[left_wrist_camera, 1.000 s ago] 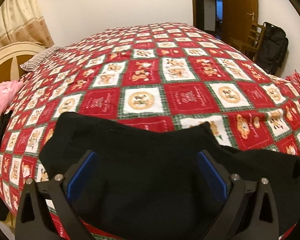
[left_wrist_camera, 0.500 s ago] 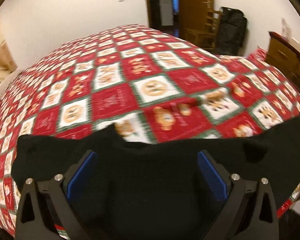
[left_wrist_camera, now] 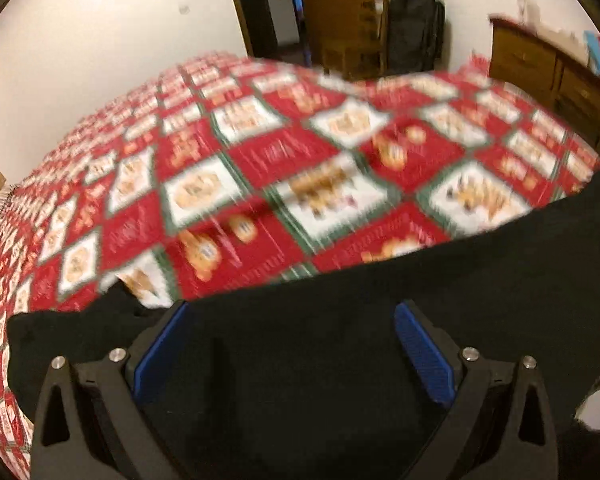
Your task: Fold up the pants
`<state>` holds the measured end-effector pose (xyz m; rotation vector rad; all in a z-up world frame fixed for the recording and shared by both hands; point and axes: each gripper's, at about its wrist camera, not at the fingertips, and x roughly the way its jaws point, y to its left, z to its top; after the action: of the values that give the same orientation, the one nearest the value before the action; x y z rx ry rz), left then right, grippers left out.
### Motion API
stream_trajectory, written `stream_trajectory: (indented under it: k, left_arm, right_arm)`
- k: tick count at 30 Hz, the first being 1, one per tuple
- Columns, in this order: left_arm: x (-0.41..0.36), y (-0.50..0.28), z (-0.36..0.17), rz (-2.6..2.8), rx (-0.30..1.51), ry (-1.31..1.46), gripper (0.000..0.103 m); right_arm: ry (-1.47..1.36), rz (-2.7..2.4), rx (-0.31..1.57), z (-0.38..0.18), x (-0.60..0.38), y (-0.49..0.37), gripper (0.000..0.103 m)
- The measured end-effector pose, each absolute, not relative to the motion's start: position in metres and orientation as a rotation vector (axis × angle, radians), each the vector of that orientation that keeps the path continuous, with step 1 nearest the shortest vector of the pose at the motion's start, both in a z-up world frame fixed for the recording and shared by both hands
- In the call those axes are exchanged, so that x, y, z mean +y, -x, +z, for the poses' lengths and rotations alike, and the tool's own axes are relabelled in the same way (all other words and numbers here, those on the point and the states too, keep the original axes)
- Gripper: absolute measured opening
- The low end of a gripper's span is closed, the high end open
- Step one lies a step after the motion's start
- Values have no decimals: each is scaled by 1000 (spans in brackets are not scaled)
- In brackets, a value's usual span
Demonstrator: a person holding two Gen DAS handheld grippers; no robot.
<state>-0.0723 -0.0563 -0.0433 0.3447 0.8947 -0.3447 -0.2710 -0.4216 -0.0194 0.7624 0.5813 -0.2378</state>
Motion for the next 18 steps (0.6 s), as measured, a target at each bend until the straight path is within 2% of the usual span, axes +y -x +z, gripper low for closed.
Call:
stream_trajectory:
  k: [7,9,12,18]
  left_arm:
    - [-62,75,-38,-348,813,-325,102]
    - [-71,65,-53,-298,813,-381,102]
    - [-69,54,-60,-325,852,-321,103]
    - [-29,47,-31,-349,853,-186,103]
  right_arm:
    - [-759,-266,576,-20,-420,266,6]
    - [-727,-275,564,-12,-414,264,6]
    - [-625,-255,530,16,-392,264,6]
    - [-312,-67,515,74,-302,231,6]
